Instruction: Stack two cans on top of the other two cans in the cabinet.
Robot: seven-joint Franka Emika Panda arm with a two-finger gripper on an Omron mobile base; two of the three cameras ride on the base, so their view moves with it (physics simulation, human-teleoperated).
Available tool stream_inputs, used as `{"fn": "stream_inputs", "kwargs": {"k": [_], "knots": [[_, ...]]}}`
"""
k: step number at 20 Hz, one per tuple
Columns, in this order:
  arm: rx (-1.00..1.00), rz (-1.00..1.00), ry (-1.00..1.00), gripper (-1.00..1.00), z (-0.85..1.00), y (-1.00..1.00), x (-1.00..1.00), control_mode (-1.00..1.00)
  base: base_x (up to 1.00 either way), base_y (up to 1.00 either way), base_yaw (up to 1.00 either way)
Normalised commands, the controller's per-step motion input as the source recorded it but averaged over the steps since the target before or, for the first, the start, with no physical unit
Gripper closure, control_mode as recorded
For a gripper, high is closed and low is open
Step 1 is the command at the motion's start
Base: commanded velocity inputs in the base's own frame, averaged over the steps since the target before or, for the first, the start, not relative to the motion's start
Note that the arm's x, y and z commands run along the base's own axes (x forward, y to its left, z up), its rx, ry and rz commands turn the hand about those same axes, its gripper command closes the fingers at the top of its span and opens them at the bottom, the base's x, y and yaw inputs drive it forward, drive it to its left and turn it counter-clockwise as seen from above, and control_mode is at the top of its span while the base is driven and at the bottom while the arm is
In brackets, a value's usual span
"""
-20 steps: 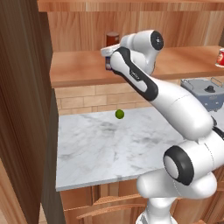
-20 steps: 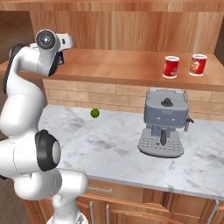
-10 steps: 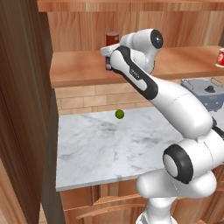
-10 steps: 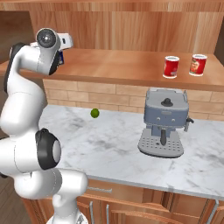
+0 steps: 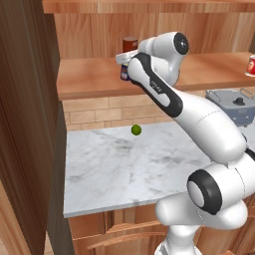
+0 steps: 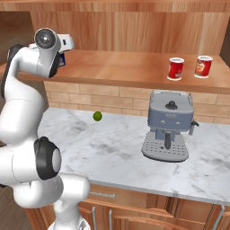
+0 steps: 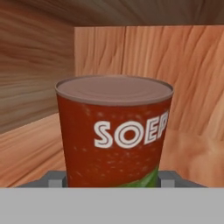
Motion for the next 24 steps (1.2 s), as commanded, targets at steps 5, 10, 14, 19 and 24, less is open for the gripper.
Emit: {"fn": "stream_inputs", "kwargs": {"k": [5,10,14,19,24], "knots": [[0.0,-0.02,0.04,1.0,-0.13,0.01,-0.01,-1.0,0.0,0.0,0.0],[0.0,0.0,0.01,1.0,-0.21,0.03,0.0,-1.0,0.0,0.0,0.0],[0.0,0.0,0.0,1.0,-0.27,0.07,0.0,-1.0,0.0,0.0,0.0],[0.0,0.0,0.0,1.0,-0.3,0.09,0.01,-1.0,0.0,0.0,0.0],[0.0,0.0,0.0,1.0,-0.32,0.09,0.03,-1.0,0.0,0.0,0.0]]}}
